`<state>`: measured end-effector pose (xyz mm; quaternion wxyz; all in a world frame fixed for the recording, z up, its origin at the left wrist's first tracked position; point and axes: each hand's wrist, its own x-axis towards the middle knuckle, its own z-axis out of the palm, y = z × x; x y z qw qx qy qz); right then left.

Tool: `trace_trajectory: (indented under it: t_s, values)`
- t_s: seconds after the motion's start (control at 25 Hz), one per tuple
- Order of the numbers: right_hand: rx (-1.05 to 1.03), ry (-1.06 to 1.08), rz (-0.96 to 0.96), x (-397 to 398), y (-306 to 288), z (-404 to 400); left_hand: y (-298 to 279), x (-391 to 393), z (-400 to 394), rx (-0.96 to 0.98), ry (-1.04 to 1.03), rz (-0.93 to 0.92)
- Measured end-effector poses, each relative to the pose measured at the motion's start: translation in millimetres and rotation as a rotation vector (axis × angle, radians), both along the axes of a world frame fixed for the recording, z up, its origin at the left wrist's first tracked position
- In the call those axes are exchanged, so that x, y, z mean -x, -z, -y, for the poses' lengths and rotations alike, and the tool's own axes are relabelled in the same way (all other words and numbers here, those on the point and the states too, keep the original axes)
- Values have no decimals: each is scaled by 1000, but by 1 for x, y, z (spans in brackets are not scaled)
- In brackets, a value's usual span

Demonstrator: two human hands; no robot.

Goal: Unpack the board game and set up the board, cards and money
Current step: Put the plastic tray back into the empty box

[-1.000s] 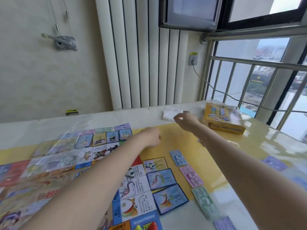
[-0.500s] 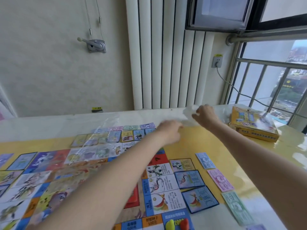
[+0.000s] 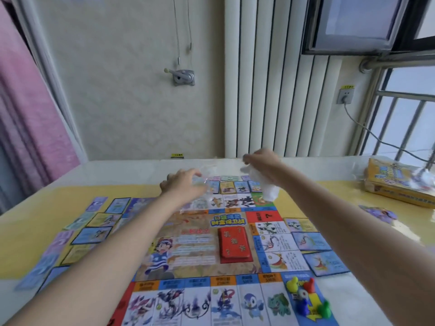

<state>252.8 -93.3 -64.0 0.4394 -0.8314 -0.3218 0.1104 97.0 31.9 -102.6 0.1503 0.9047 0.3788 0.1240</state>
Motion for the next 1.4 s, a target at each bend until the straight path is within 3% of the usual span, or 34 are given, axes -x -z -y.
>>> trace_trajectory:
  t_s: [0.04,0.12,0.2,0.28,0.36,0.52,0.68,0.76,0.88,1.0,1.08,1.2,1.28,1.4]
  values:
    - [85,-52,-65,11,8,-8,-4,5,-1,-28,-92,66]
    - [240,-95,-69,34,23,-26,-6,24,-15,-7,-281,30]
    - [290,-131,-56,54,35,-41,0,48,-34,160,-390,-44]
    - [298,-168,-45,68,43,-52,5,66,-43,355,-410,52]
    - [211,-176,-61,76,43,-61,3,74,-44,359,-387,216]
    - [-221,-113,-158,79,6,-60,-29,90,-44,151,-426,624]
    - [-408,-106,-28,82,-43,-25,-68,97,-27,126,-241,904]
    - [-487,-81,-14,89,-57,0,-80,89,-9,317,-111,957]
    - [-641,27,-160,96,-71,41,-90,66,41,727,176,957]
    - [-556,-11,-225,104,-78,72,-95,38,99,948,455,821]
    - [-469,-5,-281,100,-67,88,-92,20,133,980,514,728]
    - [-615,-62,-562,89,-48,117,-78,0,155,992,518,700]
    - [-724,-110,-651,79,-43,135,-72,-8,159,982,534,741]
    - [-740,-208,-466,75,-39,149,-73,-19,165,931,504,776]
